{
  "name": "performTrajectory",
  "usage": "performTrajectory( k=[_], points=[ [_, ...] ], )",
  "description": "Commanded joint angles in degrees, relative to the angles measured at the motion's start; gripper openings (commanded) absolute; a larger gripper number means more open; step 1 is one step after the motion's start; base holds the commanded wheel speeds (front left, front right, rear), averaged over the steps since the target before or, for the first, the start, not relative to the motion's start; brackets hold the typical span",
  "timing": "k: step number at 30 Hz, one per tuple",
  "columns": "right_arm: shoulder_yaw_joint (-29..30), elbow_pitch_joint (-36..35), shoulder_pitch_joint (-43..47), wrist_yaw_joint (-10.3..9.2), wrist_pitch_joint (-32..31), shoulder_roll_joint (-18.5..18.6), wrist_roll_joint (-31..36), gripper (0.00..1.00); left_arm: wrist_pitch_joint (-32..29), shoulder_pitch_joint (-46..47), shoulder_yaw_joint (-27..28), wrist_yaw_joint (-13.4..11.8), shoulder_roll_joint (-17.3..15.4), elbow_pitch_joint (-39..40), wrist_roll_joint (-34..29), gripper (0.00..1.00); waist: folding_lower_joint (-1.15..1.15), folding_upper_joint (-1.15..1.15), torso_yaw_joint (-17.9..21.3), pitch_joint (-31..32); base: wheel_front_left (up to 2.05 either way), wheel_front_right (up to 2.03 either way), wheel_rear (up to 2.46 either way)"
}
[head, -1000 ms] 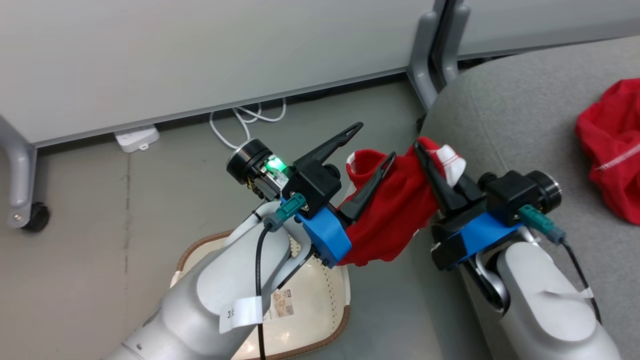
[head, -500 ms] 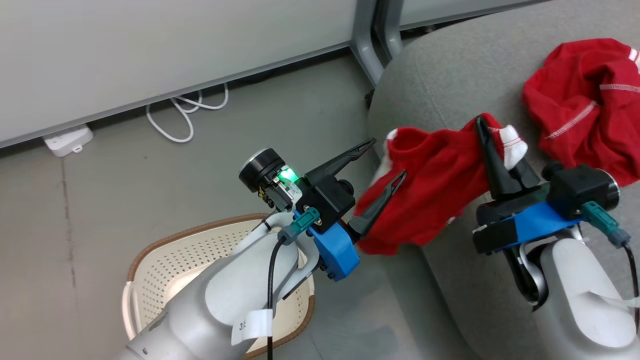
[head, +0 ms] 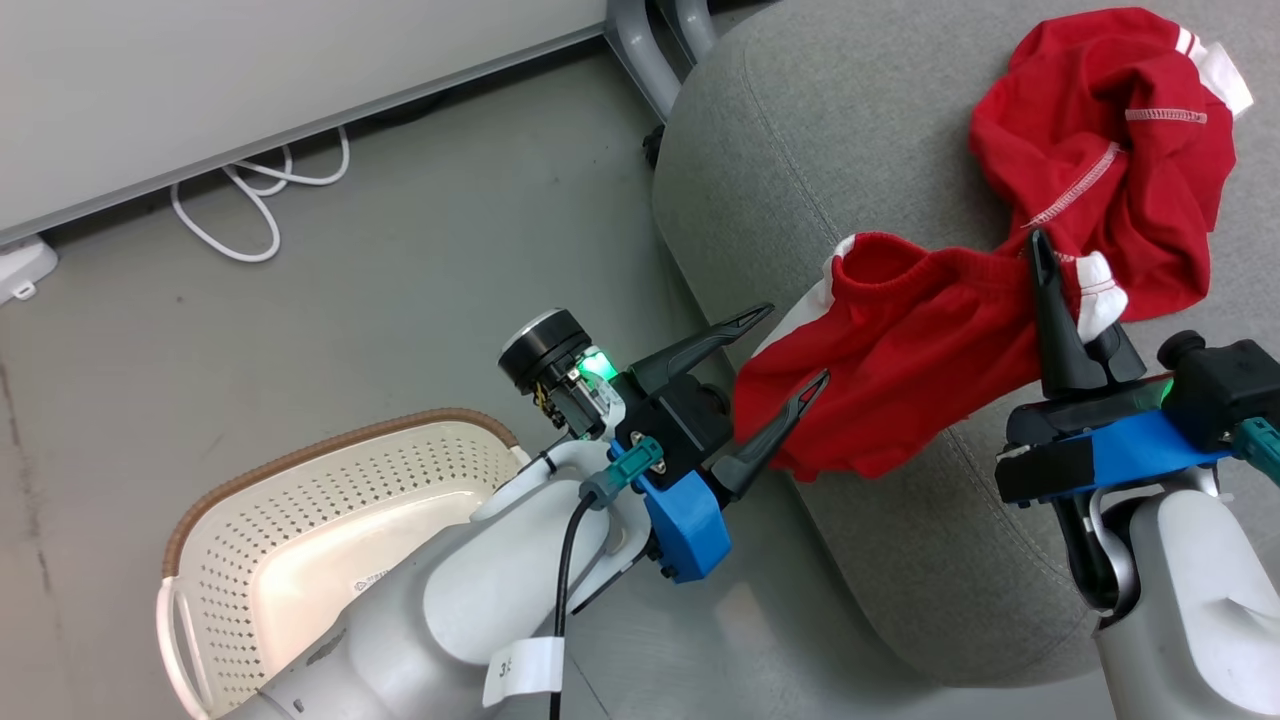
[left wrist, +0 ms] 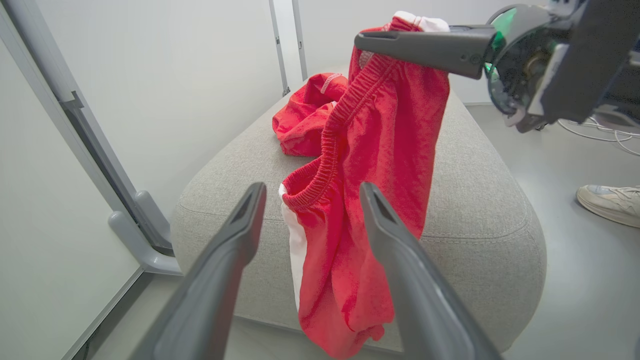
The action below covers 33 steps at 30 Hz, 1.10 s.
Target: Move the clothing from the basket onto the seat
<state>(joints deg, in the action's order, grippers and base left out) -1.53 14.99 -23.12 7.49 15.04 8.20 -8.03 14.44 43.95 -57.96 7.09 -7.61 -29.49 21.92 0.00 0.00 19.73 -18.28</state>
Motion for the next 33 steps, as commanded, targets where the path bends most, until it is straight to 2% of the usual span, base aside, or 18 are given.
performTrajectory(
  k=[1, 13, 20, 27, 33],
  points=[
    [0.49, -0.52, 0.5, 0.01, 0.21, -0.2, 0.35, 0.0, -0.11, 1.01, -0.24, 0.29, -0.46, 0.16, -0.27, 1.0, 0.0, 0.0, 0.7, -0.7, 0.0, 0.0, 0.0],
    [1.44, -0.7, 0.12, 0.01, 0.21, -1.02, 0.75, 0.0, 0.25, 1.3, -1.08, 0.35, -0.46, -0.21, 0.37, 1.0, 0.0, 0.0, 1.02, -1.17, 0.0, 0.0, 0.0],
    [0.78, -1.53, -4.49, 0.01, 0.21, 0.71, 1.37, 0.0, 0.36, 1.42, -0.78, -0.11, -0.81, -0.07, 0.57, 1.0, 0.0, 0.0, 0.46, -1.07, 0.0, 0.0, 0.0],
    [2.44, -3.21, -16.3, 0.01, 0.21, 5.21, 1.8, 0.0, 0.5, 2.39, -0.4, -0.8, -1.63, 0.62, 0.21, 1.0, 0.0, 0.0, -0.25, -3.65, 0.0, 0.0, 0.0],
    [9.47, -3.46, -29.14, 0.01, 0.2, 11.95, 2.1, 0.0, -0.08, 4.49, -0.45, -0.8, -2.95, 1.44, -0.48, 1.0, 0.0, 0.0, -1.29, -8.13, 0.0, 0.0, 0.0]
  ],
)
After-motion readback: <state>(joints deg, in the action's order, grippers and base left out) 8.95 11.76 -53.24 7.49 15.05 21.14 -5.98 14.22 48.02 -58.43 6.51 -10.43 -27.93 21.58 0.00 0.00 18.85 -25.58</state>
